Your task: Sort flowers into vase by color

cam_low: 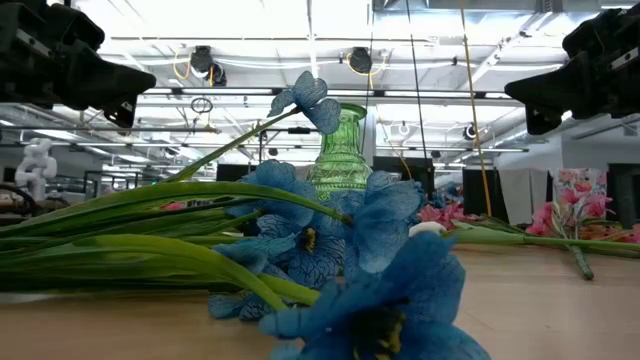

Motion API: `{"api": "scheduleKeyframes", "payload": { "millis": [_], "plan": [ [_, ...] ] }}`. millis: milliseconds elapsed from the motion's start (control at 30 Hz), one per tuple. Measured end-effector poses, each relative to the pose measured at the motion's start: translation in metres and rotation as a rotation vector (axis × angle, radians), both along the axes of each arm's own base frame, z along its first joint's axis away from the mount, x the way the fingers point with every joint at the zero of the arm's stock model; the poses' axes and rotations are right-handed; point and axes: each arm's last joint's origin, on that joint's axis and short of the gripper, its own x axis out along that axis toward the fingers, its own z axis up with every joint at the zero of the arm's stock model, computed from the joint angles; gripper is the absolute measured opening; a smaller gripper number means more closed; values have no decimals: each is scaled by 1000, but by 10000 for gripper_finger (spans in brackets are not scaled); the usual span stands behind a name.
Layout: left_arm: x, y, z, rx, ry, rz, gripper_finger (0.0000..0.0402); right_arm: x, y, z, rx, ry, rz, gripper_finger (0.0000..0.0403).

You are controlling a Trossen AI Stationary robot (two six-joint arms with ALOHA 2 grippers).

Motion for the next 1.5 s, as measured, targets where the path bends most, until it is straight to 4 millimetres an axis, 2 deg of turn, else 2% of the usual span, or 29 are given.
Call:
{"api": "scheduleKeyframes", "payload": {
  "millis": [333, 500, 567, 700, 867, 1000, 1067, 1133, 1233, 1367, 1500],
  "plan": [
    [-1, 2, 5, -54, 8, 56, 13, 0, 0, 0, 34, -3, 1, 0],
    [-4, 2, 34, -59, -43, 66, 13, 0, 0, 0, 33, -3, 1, 0],
    [-8, 2, 54, -58, -56, 78, 13, 0, 0, 0, 47, -4, 2, 0],
    [-16, 3, 109, -6, -24, 99, 13, 0, 0, 0, 186, -8, 5, 0],
    [-20, 3, 187, 84, 23, 102, 13, 0, 0, 0, 255, -8, 6, 0],
    [-14, 3, 239, 47, 71, 102, 13, 0, 0, 0, 293, -5, 4, 0],
    [-8, 3, 254, 21, 90, 102, 13, 1, 0, -1, 323, -3, 4, 0],
    [1, 3, 258, 13, 113, 103, 13, 1, 0, -1, 353, 1, 4, 0],
    [18, 2, 244, 13, 194, 100, 13, 1, -1, -2, 374, 7, -15, 0],
    [47, -1, 210, -5, 297, 80, 13, 3, -2, -2, 409, 7, -59, 0],
    [71, -8, 177, 0, 297, 50, 13, 3, -3, 4, 432, -42, -75, 0]
  ]
}}
